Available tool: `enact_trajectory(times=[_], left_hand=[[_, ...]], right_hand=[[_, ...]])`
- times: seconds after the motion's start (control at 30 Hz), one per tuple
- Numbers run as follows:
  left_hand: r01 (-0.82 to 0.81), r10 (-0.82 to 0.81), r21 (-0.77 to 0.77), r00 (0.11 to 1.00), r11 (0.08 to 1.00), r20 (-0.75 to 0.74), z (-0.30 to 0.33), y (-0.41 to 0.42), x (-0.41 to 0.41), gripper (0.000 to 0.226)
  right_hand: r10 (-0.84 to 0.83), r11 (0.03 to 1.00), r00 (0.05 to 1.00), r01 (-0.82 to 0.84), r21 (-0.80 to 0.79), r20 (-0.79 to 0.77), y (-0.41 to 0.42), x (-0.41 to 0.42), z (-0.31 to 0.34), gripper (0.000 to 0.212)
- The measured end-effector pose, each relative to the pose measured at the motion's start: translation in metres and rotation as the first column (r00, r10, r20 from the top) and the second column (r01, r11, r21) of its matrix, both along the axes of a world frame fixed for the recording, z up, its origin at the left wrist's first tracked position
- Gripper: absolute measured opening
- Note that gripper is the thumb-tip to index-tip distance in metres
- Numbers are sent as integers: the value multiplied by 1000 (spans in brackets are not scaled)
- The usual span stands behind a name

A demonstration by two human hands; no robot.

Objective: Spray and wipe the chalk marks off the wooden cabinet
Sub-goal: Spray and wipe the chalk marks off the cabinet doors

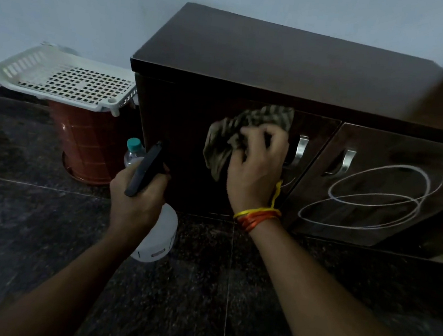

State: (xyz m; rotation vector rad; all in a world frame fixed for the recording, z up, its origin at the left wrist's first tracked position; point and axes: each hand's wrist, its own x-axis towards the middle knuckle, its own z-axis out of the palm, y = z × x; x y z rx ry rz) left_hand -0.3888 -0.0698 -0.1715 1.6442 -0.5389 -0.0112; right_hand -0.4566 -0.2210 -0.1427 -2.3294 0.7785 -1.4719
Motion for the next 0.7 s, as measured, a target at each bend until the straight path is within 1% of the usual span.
enact_trajectory(times=[0.07, 0.13, 0.23, 0.33, 0.4, 0.47, 0.6, 0.63, 0.7], left_hand=[[1, -1, -5, 1000, 1000, -11, -3, -1, 1, 31], [-2, 2, -12, 1000, 1000, -23, -6, -3, 2, 35], [4, -5, -34, 1000, 999, -21, -7, -5, 0, 51], [11, -12, -31, 1000, 999, -15, -8, -6, -1, 52], [11, -11, -19, 1000, 1000, -16, -9, -6, 0, 51], [9, -9, -10, 1000, 1000, -14, -9, -6, 1, 51], [-9, 8, -9, 1000, 1000, -30, -11, -11, 2, 51], [-13, 13, -3, 999, 1000, -33, -14, -11, 2, 51], [-17, 17, -2, 999, 1000, -42, -16, -12, 1, 50]], right_hand=[[-2, 1000, 995, 3, -4, 95, -5, 4, 18, 26], [0, 1000, 995, 2, -16, 103, -6, 5, 20, 24], [-18, 1000, 1000, 18, 6, 3, -4, -2, -11, 25], [-26, 997, 992, 35, 72, -124, -3, -13, -53, 29], [-10, 992, 989, 28, 121, -147, -1, -18, -66, 28], [-25, 986, 995, 41, 162, -99, 0, -16, -63, 26], [-61, 982, 994, 43, 185, 93, -1, -3, -39, 23], [-68, 983, 991, 47, 179, 117, -2, -1, -39, 22], [-73, 982, 993, 55, 181, 93, 0, -3, -49, 22]])
